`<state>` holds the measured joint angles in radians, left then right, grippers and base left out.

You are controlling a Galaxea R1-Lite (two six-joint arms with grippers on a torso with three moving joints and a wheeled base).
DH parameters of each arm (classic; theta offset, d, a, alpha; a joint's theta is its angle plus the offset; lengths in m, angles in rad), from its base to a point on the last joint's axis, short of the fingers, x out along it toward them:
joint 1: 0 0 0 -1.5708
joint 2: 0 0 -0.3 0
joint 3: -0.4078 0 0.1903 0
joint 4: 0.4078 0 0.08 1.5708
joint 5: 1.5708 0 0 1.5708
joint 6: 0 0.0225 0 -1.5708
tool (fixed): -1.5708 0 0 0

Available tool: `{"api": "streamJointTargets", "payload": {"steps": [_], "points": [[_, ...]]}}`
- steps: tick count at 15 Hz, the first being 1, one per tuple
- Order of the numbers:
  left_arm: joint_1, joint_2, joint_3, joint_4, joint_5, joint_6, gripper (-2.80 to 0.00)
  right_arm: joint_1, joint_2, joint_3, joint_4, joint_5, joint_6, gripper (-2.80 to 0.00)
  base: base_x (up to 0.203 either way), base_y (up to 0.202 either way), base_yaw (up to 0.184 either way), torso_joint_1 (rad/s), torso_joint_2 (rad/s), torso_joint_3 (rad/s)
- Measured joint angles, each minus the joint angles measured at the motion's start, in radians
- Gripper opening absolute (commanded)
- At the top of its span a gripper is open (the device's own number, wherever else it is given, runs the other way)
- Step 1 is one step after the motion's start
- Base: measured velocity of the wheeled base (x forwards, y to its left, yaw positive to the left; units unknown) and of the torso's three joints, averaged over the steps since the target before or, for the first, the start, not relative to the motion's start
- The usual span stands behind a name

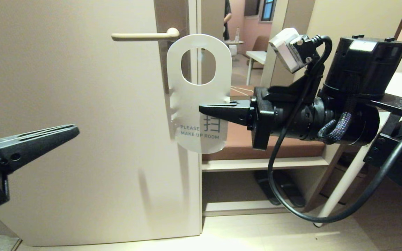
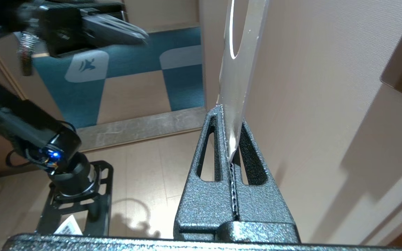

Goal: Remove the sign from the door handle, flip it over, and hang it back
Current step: Hand it to the other hand

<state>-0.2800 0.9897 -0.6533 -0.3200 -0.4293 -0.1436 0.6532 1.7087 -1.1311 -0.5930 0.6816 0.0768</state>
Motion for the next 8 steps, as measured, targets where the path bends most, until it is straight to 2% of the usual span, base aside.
{"api": "streamJointTargets", "payload": {"steps": [4, 8], "points": [[-0.002, 0.117, -0.023, -0.044, -0.213, -0.001, -2.8, 0.001, -0.008, -0.001, 0.0, 0.048, 0.002, -2.8, 0.0, 0.0, 0.0, 0.0, 0.0, 0.0], [-0.004, 0.2, -0.022, -0.139, -0.328, -0.015, -2.8, 0.002, -0.014, -0.001, 0.001, 0.084, 0.003, -2.8, 0.0, 0.0, 0.0, 0.0, 0.0, 0.0]]}}
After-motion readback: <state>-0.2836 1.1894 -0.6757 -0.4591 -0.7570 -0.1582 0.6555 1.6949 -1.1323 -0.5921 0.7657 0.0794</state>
